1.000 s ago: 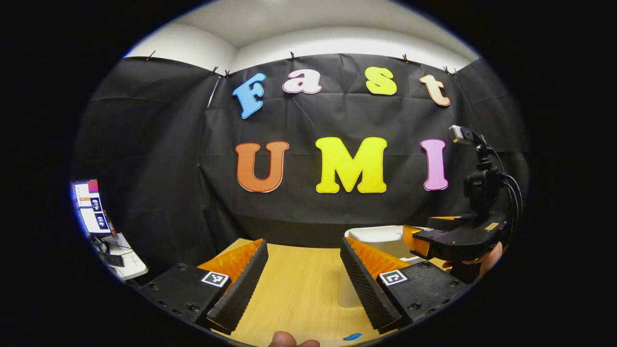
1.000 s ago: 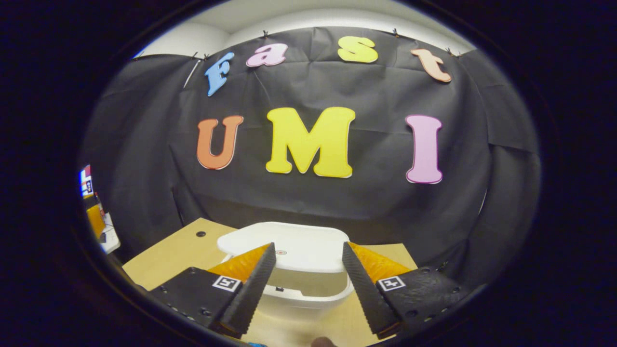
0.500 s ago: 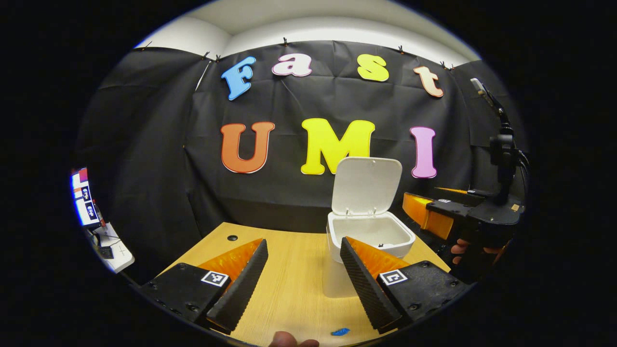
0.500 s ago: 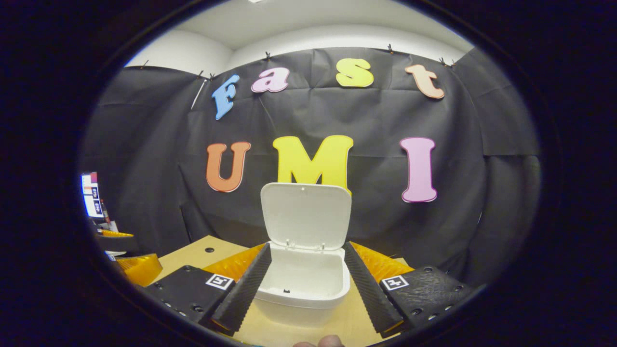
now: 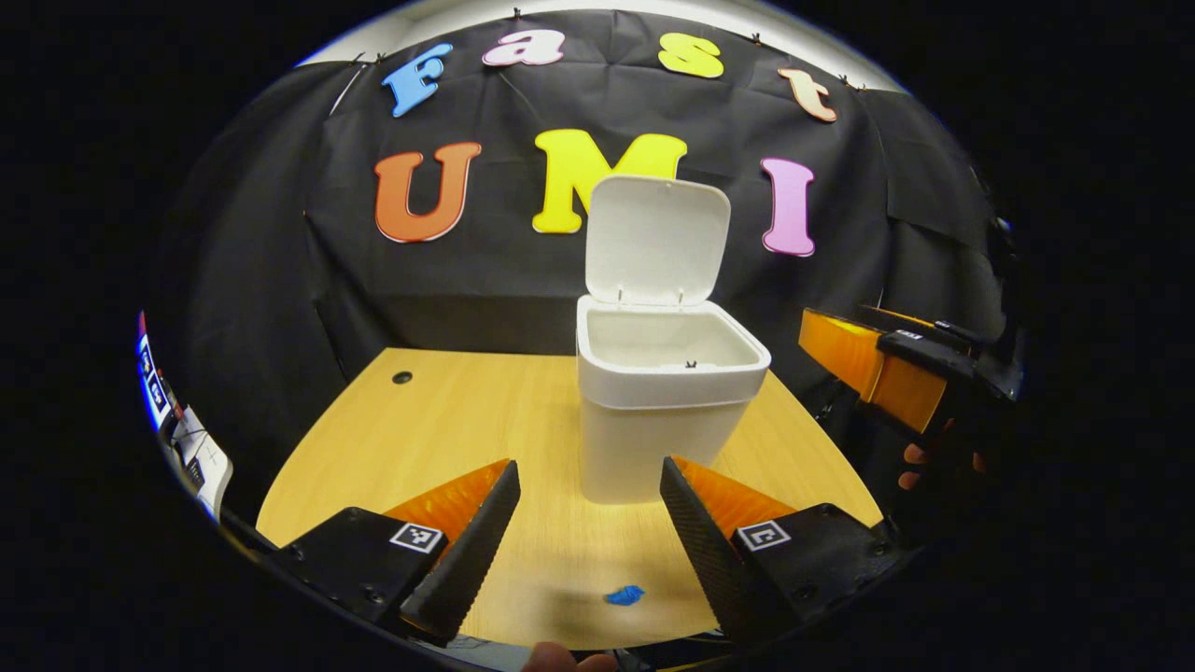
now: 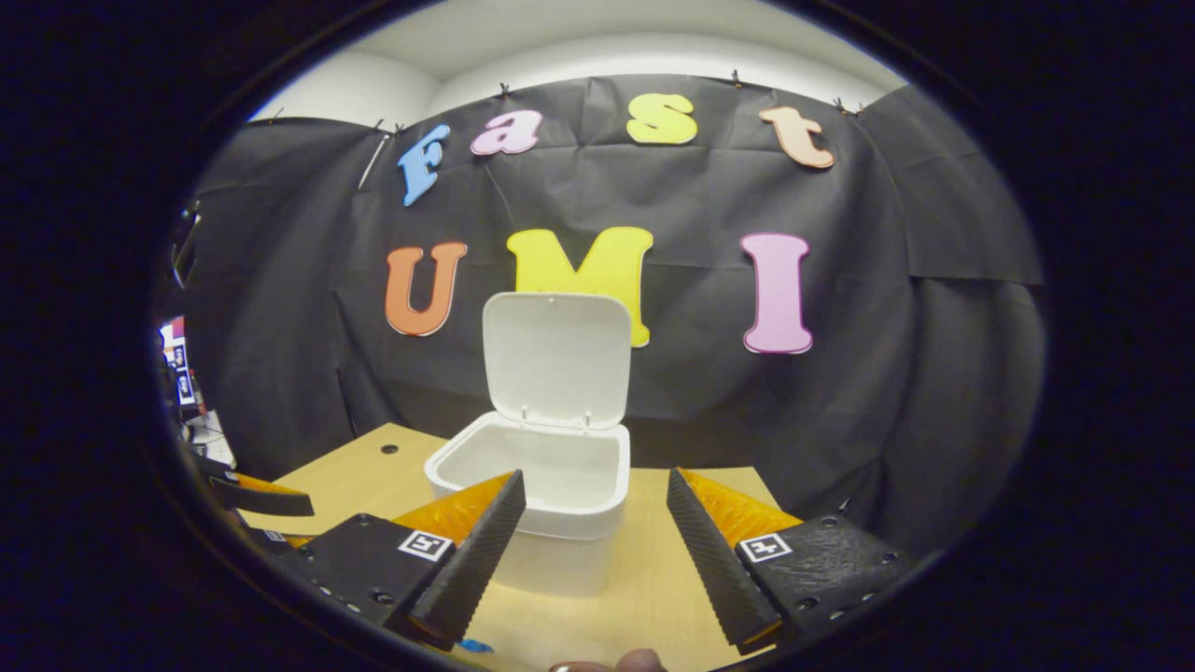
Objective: Press the lid of the desktop garbage bin to open it, pick up the crumpled paper on the desktop and throw it into the bin, then pick up the pop can on the desktop and drop it into the bin, and finally close the garbage bin lid.
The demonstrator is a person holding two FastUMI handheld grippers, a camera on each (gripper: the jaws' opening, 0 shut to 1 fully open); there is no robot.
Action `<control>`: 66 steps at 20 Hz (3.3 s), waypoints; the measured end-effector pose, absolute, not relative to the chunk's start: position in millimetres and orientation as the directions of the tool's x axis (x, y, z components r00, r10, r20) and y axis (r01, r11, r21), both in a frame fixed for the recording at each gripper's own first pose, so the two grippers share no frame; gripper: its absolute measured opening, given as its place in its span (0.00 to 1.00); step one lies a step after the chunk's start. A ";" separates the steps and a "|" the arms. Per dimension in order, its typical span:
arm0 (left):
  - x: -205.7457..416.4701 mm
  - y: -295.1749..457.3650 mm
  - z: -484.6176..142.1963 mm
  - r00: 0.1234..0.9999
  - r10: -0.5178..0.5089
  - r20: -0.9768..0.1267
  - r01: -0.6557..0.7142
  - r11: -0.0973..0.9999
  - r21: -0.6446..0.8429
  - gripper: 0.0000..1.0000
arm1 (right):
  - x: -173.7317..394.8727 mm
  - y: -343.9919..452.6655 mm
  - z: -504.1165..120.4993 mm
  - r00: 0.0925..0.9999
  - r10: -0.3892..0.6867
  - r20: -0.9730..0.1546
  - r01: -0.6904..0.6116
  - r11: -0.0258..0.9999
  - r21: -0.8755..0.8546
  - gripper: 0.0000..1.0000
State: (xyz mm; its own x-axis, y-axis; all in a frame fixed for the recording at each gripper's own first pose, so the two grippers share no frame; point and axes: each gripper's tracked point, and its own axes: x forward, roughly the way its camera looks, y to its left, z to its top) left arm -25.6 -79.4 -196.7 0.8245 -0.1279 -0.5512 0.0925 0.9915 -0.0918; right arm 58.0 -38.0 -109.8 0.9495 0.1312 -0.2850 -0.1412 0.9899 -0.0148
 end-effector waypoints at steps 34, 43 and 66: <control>-123.8 -130.8 -416.7 0.402 -0.155 -0.903 0.106 0.987 -0.122 0.87 | -57.4 -98.9 -277.5 0.749 0.043 -0.661 -0.056 0.998 0.001 0.96; -122.9 -122.4 -427.5 0.389 -0.137 -0.911 0.076 0.990 -0.117 0.47 | -86.1 -89.5 -276.5 0.746 0.051 -0.664 -0.080 0.997 -0.014 0.96; -22.5 -100.0 -273.4 0.763 -0.193 -0.616 0.140 0.981 -0.134 0.27 | -141.0 -70.6 -389.6 0.609 0.072 -0.790 -0.069 0.997 0.037 0.96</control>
